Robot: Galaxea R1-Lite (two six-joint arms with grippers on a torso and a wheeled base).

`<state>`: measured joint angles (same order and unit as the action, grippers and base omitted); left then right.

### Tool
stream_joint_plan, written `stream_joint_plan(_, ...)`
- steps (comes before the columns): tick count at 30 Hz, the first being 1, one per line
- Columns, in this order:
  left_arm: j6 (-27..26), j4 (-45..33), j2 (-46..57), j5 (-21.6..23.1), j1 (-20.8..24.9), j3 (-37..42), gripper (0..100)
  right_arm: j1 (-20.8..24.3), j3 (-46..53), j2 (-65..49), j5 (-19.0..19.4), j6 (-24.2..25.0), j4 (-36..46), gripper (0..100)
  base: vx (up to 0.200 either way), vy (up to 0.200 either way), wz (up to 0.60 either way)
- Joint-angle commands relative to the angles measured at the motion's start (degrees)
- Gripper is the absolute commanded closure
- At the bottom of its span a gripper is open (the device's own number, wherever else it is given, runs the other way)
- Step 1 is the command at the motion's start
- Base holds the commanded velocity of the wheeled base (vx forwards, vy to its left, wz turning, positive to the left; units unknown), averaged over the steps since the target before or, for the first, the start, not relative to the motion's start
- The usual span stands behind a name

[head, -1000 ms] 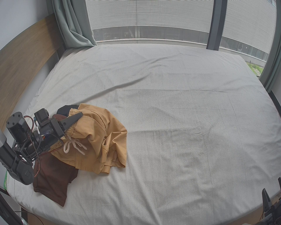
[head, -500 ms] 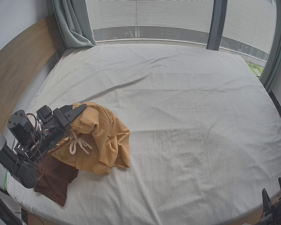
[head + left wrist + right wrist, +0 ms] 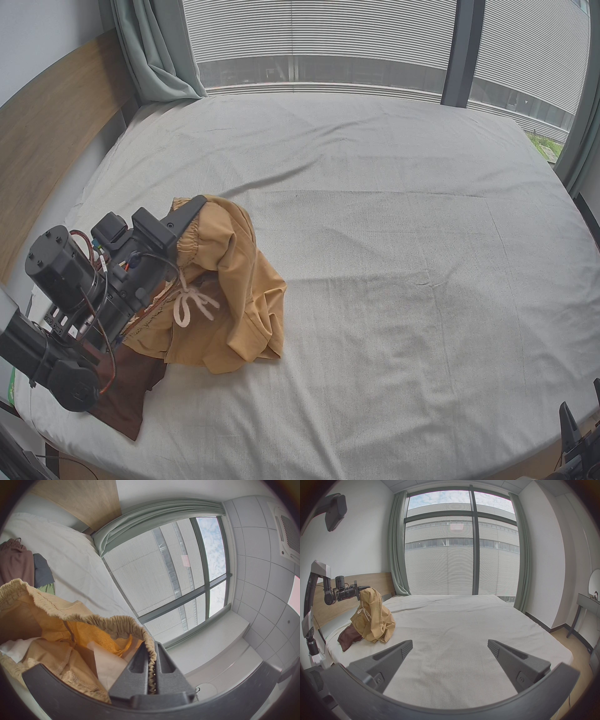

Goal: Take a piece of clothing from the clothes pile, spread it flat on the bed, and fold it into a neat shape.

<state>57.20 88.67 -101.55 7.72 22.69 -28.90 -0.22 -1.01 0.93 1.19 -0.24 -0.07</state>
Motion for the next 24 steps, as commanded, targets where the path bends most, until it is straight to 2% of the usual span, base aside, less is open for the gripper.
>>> stream_joint_plan(1,0.2,0.0,0.1,-3.5,5.1,-1.6,100,0.0,1.0,-0.8,0.0,0.0,0.0,0,0.000,0.000,0.00)
stream_joint_plan(8,0.5,-0.1,-0.1,-3.9,8.3,-2.6,100,0.0,1.0,-0.8,0.0,0.0,0.0,0,0.000,0.000,0.00)
stream_joint_plan(13,0.5,-0.1,-1.0,-7.7,14.1,-3.9,100,0.0,1.0,-0.8,0.0,0.0,0.0,0,0.000,0.000,0.00)
stream_joint_plan(24,0.1,-0.3,-4.6,-8.2,18.5,-5.2,100,0.0,1.0,-0.8,0.0,0.0,0.0,0,0.000,0.000,0.00)
